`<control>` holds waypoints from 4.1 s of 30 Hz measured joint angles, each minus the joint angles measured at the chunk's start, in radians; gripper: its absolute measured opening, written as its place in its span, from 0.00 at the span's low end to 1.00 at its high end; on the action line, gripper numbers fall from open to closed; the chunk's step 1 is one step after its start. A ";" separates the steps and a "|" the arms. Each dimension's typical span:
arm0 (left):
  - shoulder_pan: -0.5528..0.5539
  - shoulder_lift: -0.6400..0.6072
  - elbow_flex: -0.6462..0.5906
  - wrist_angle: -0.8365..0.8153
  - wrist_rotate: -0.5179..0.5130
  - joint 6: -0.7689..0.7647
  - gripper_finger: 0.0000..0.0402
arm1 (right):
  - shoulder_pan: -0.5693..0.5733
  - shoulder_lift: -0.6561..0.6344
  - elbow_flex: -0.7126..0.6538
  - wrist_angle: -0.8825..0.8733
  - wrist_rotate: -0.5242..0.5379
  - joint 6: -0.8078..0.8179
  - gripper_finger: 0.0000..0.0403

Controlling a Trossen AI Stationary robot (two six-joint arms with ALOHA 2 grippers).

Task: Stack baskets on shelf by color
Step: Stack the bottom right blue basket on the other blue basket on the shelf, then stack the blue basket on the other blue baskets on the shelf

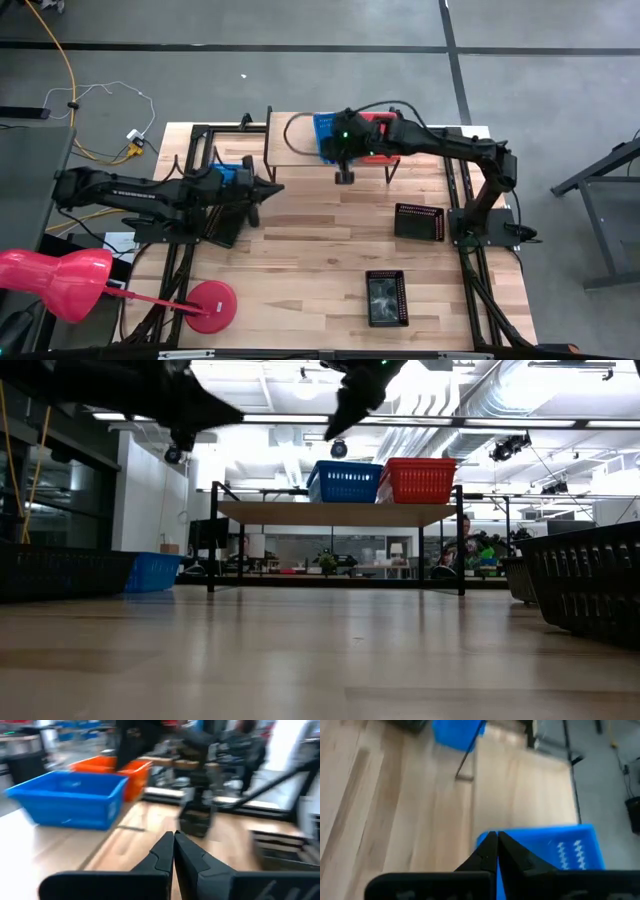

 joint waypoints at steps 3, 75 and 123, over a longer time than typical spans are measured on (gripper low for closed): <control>0.001 0.069 0.000 0.058 -0.100 -0.006 0.00 | 0.031 -0.023 0.000 -0.094 0.018 0.016 0.00; -0.064 0.274 0.519 -1.194 -0.177 -0.280 0.06 | 0.272 -0.189 0.000 -0.319 0.072 0.207 0.00; 0.294 0.347 0.149 -0.929 -0.149 -0.514 0.43 | 0.271 -0.188 0.000 -0.307 0.070 0.214 0.00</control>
